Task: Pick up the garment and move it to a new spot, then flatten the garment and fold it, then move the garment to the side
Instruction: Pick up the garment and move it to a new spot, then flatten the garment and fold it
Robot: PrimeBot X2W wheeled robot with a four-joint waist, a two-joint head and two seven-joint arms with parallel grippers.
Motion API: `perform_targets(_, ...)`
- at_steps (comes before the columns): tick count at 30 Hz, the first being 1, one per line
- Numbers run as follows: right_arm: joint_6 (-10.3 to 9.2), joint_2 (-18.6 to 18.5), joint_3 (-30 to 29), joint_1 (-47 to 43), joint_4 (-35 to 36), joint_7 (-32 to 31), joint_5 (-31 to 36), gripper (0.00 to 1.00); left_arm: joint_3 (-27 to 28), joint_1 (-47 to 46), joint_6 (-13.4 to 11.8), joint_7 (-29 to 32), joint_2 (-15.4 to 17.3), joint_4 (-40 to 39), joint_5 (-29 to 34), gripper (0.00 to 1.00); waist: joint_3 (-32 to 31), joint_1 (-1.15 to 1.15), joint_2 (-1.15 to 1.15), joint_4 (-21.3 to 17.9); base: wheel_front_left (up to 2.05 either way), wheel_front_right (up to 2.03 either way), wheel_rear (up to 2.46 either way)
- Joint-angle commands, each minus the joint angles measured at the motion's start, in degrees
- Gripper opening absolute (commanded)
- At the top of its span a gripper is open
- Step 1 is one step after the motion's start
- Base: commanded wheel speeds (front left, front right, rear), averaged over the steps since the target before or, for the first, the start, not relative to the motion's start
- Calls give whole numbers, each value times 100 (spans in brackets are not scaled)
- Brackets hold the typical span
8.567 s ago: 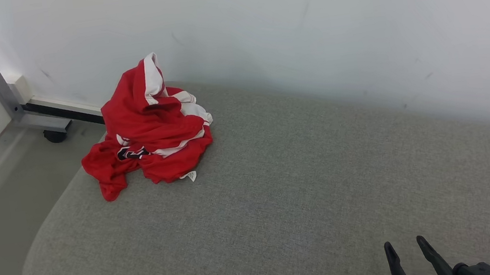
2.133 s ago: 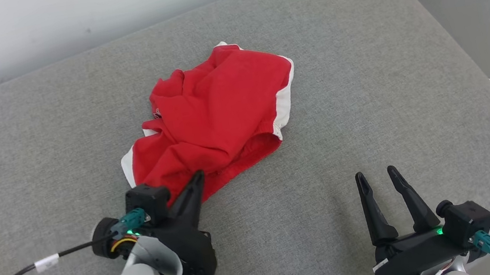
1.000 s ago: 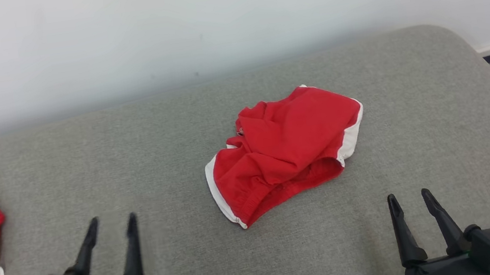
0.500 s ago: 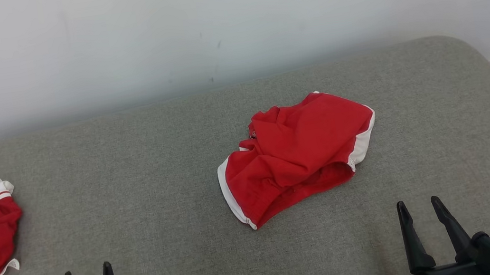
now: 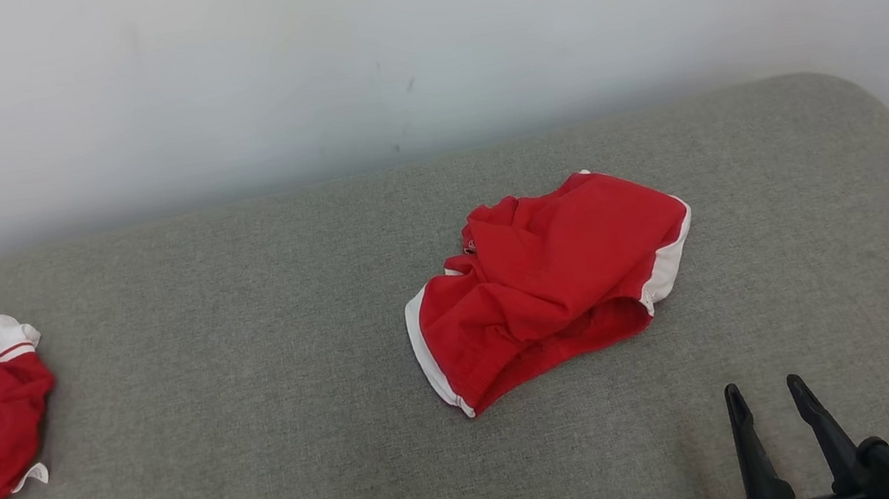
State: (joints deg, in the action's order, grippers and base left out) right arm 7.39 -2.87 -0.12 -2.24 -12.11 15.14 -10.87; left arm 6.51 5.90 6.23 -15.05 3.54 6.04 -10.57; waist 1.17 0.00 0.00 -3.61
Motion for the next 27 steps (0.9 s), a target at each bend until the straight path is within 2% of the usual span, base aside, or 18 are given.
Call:
perform_targets(1,20,0,9,-33,-14,5,44,100,31,42,25,-15,-37,-2,44,100,1,0,0,18,0,0,0)
perform_targets(13,20,-1,64,-1,-68,5,41,100,26,-28,86,-15,-69,124,-13,100,26,0,0,64,0,0,0)
perform_targets(27,20,-1,154,-6,-82,4,46,100,-37,-38,-9,-15,-70,125,-95,100,45,0,0,60,0,0,0)
